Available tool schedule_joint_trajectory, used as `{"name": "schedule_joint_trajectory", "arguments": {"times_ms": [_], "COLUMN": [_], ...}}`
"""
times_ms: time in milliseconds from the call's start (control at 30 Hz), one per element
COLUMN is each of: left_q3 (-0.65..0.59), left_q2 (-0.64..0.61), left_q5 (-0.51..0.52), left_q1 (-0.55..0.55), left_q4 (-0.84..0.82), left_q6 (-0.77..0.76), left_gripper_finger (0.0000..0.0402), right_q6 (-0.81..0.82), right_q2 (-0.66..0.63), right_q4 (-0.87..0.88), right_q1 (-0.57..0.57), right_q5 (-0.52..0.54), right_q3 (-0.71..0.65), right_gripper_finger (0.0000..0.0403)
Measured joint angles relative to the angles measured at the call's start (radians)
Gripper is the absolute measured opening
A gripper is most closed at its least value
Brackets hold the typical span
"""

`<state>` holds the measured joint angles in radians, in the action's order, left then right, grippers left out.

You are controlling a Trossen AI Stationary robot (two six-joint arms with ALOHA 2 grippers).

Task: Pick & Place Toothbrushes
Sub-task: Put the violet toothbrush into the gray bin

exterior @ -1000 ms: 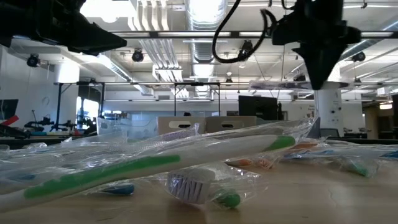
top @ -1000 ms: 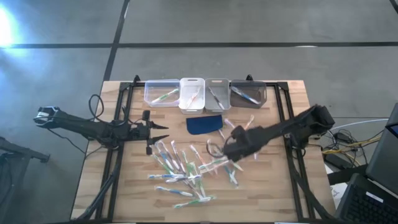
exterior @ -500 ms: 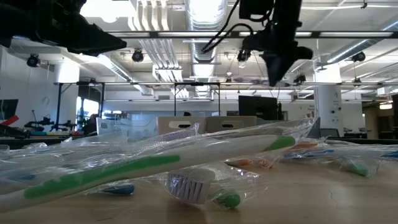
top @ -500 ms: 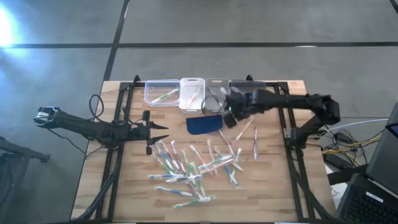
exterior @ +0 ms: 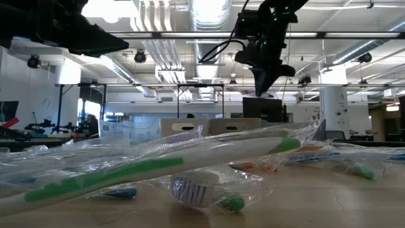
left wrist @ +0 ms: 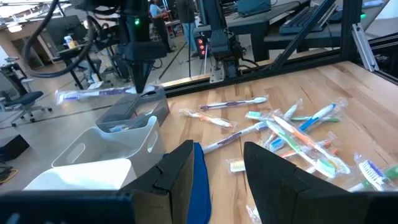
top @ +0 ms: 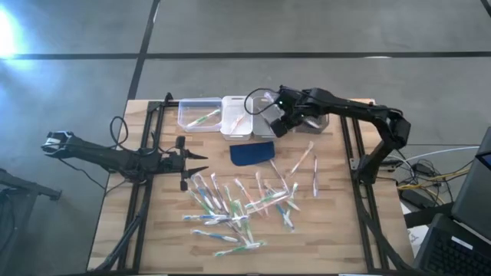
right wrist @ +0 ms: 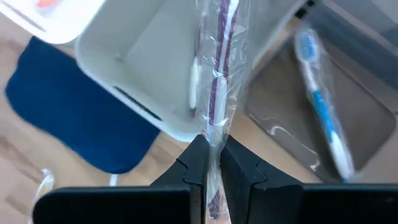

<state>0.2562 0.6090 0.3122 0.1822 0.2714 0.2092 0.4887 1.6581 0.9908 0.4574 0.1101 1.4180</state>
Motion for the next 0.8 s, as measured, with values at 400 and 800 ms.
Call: {"name": "schedule_joint_trajectory", "arguments": {"times_ms": [400, 800], "left_q3": [0.0, 0.0], "left_q2": [0.0, 0.0], "left_q5": [0.0, 0.0], "left_q1": [0.0, 0.0], "left_q4": [-0.003, -0.004], "left_q6": [0.0, 0.0], "left_gripper_finger": [0.0147, 0.0147], "right_q6": [-0.1, -0.046], "right_q2": [0.158, 0.303], "right_q4": [0.066, 0.192], "right_q1": [0.019, 0.021], "right_q5": [-0.036, -0.041], "right_q3": [0.174, 0.331], "right_gripper_finger": [0.0022, 0.0022]}}
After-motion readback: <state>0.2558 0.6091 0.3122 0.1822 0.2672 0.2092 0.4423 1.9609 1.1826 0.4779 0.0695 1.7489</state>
